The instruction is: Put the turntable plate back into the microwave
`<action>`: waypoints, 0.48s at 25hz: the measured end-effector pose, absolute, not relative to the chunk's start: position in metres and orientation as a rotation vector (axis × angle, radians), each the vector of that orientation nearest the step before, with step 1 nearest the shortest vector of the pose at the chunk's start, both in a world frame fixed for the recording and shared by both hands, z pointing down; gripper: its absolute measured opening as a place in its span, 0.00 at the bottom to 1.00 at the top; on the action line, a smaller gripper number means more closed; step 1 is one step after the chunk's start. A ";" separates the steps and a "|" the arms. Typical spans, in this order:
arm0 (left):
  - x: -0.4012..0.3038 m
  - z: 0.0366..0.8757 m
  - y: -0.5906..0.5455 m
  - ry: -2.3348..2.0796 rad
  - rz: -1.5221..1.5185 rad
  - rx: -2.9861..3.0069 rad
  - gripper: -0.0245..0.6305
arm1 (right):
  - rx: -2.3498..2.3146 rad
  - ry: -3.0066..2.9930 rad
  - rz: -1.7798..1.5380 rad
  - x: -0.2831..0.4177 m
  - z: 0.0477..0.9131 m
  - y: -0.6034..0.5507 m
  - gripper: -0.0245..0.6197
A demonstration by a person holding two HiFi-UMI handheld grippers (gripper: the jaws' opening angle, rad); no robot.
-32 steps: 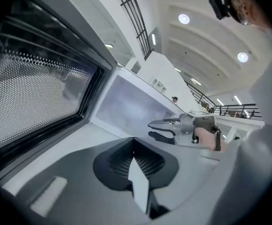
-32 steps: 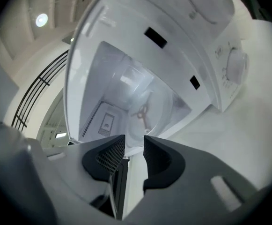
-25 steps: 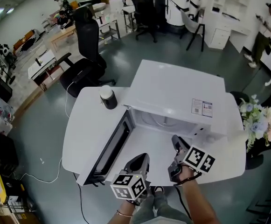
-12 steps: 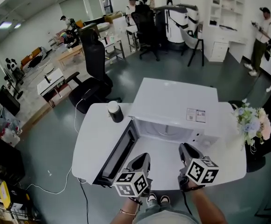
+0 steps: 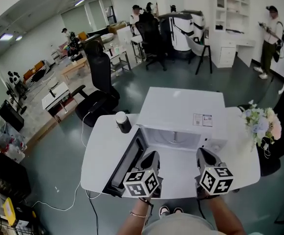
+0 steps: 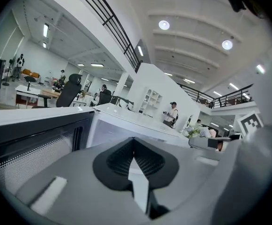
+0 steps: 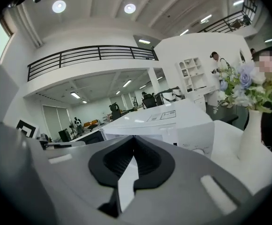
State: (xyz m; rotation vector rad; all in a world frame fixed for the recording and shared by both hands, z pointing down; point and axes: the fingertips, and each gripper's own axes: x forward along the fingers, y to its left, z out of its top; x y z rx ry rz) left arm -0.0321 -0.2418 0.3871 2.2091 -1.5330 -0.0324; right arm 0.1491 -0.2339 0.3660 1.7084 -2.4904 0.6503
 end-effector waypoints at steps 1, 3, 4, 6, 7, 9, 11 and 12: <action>-0.032 0.385 -0.243 -1.538 -0.032 2.214 0.04 | 1.723 -2.483 0.627 0.152 0.364 -0.232 0.05; -0.030 0.382 -0.246 -1.546 -0.024 2.224 0.04 | 1.755 -2.464 0.596 0.159 0.361 -0.228 0.05; -0.029 0.381 -0.247 -1.547 -0.017 2.227 0.04 | 1.771 -2.454 0.588 0.163 0.361 -0.227 0.05; -0.025 0.382 -0.248 -1.544 -0.006 2.232 0.04 | 1.798 -2.438 0.586 0.170 0.363 -0.224 0.05; -0.024 0.382 -0.248 -1.540 -0.002 2.234 0.04 | 1.808 -2.432 0.589 0.172 0.364 -0.223 0.05; -0.021 0.384 -0.248 -1.532 0.005 2.235 0.04 | 1.820 -2.424 0.596 0.176 0.365 -0.222 0.05; -0.019 0.384 -0.247 -1.525 0.011 2.238 0.04 | 1.820 -2.424 0.610 0.177 0.365 -0.220 0.05; -0.018 0.384 -0.246 -1.522 0.014 2.239 0.04 | 1.820 -2.425 0.619 0.177 0.366 -0.219 0.05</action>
